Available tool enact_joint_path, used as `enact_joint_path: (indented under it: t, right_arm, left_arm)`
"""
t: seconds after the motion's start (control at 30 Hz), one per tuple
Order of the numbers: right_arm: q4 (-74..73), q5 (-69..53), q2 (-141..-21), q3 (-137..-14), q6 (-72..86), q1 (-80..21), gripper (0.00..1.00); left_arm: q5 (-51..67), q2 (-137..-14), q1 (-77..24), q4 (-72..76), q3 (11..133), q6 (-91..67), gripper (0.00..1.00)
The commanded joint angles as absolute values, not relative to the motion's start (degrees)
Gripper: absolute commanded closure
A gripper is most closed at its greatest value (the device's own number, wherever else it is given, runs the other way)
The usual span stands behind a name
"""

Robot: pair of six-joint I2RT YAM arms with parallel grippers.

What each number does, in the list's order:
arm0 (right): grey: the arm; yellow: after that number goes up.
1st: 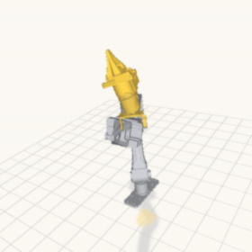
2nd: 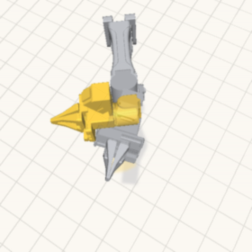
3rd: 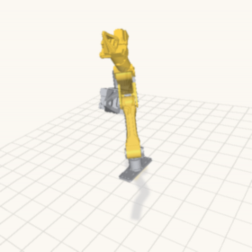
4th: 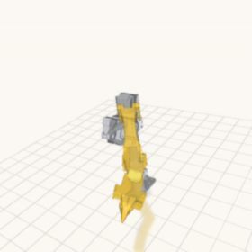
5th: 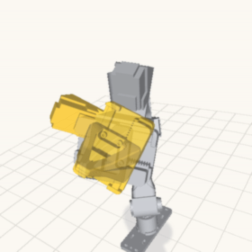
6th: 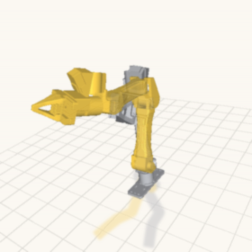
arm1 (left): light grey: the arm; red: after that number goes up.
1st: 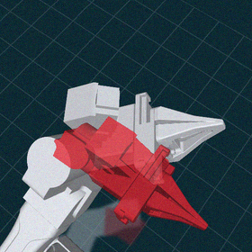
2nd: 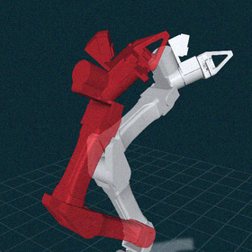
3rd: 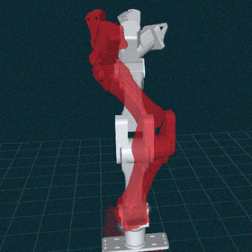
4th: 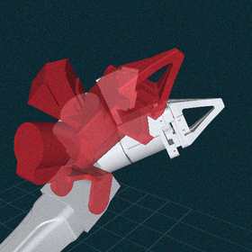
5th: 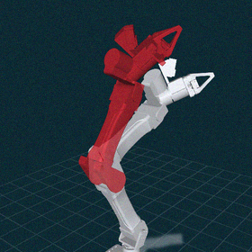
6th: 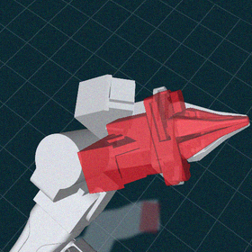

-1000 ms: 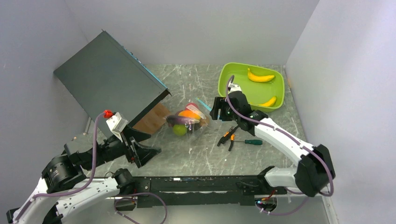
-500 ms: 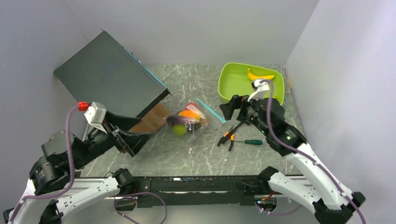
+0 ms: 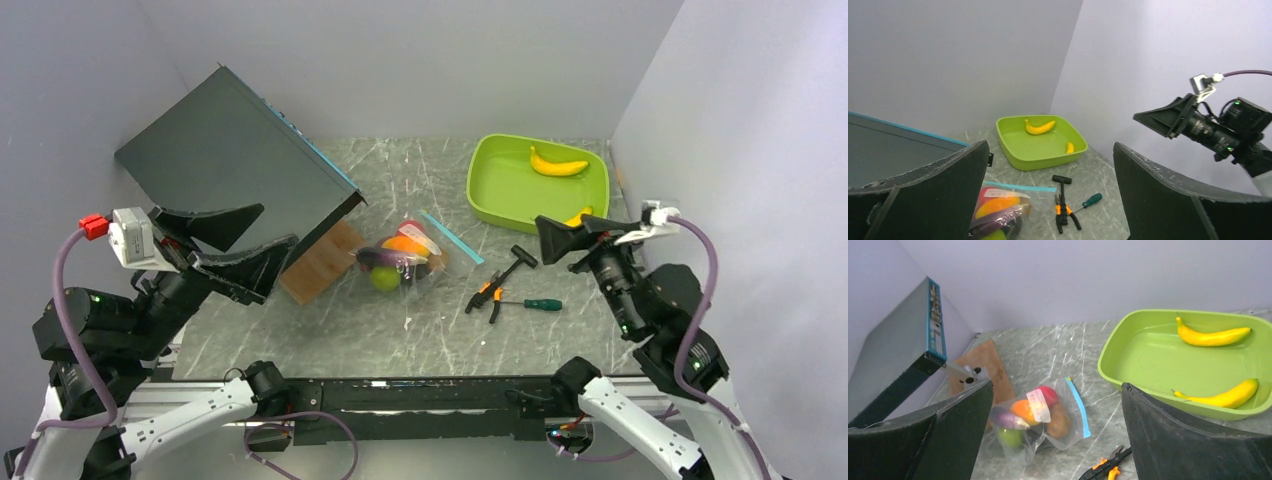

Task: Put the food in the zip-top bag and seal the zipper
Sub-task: Reset both arms

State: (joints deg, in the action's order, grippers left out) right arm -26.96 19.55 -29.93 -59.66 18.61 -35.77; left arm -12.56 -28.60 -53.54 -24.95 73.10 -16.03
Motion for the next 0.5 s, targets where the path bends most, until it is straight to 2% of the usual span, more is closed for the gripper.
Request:
enact_joint_path:
  t: [0.0, 0.47]
  right_arm:
    - [-23.3, 22.2, -25.5, -60.1, 17.2, -35.8, 0.0]
    - [-23.8, 30.8, -26.9, -63.3, 16.5, -35.6, 0.0]
  left_arm:
    - [-14.5, -29.8, -53.4, -21.0, 75.7, -11.6, 0.0]
    - [-18.9, -29.3, -53.4, -20.1, 73.7, -8.5, 0.0]
